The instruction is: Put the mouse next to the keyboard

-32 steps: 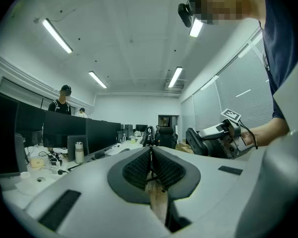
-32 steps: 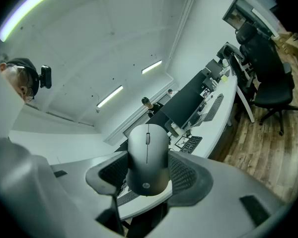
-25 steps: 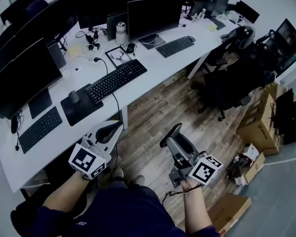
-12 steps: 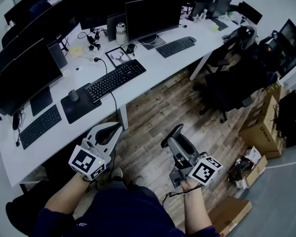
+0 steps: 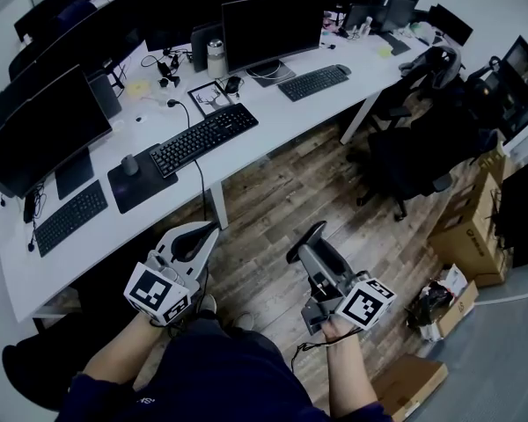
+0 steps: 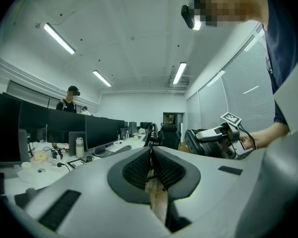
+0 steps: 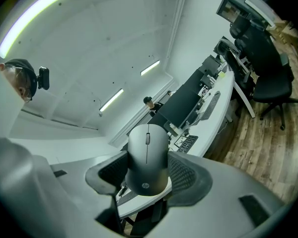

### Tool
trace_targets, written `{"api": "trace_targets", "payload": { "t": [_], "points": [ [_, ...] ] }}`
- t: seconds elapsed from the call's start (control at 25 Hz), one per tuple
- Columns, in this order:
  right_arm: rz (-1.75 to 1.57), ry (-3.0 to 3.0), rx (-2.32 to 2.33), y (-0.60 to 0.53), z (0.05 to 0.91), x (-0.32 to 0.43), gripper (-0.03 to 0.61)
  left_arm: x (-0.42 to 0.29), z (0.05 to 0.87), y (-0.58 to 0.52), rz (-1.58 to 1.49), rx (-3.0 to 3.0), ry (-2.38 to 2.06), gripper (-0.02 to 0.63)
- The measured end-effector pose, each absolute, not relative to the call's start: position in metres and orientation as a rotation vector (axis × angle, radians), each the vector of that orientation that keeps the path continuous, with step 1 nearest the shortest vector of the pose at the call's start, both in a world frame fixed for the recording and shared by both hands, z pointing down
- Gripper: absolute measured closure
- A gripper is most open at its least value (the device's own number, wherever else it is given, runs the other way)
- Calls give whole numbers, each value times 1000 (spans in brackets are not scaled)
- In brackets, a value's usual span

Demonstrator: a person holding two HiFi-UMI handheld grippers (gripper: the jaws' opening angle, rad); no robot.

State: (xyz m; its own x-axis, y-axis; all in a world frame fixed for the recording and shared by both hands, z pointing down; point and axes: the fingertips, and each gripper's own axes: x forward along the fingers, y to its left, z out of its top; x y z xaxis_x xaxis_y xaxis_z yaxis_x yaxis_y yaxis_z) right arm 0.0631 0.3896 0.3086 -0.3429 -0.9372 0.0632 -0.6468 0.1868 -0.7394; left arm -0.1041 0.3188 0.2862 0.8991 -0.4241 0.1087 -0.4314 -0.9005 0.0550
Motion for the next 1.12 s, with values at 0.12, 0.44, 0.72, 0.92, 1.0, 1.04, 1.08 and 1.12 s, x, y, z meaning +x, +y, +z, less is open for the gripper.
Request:
{"api": "trace_targets", "payload": {
  "t": [0.12,0.44,0.72,0.92,1.0,1.04,1.08,1.12],
  "points": [
    [-974,2066,-1480,389,310,65,324,-103,288,318,142,2977,-685,575],
    [-972,2068,-1483,387,311,75,324,-95,285,314,130,2984,-697,575],
    [-965,2066,-1495,379,314,85,324,-85,287,305,108,2990,-689,575],
    [-960,2068,-1499,365,317,87,324,-82,292,291,96,2985,-687,575],
    [-963,2070,-1502,358,318,89,324,-81,295,284,95,2980,-689,574],
    [-965,2070,-1504,354,319,89,324,-81,296,280,96,2978,-688,575],
    [-966,2069,-1506,350,320,90,324,-80,298,275,97,2976,-687,575],
    [-967,2067,-1508,345,321,91,324,-79,299,270,97,2973,-685,575]
  ]
}}
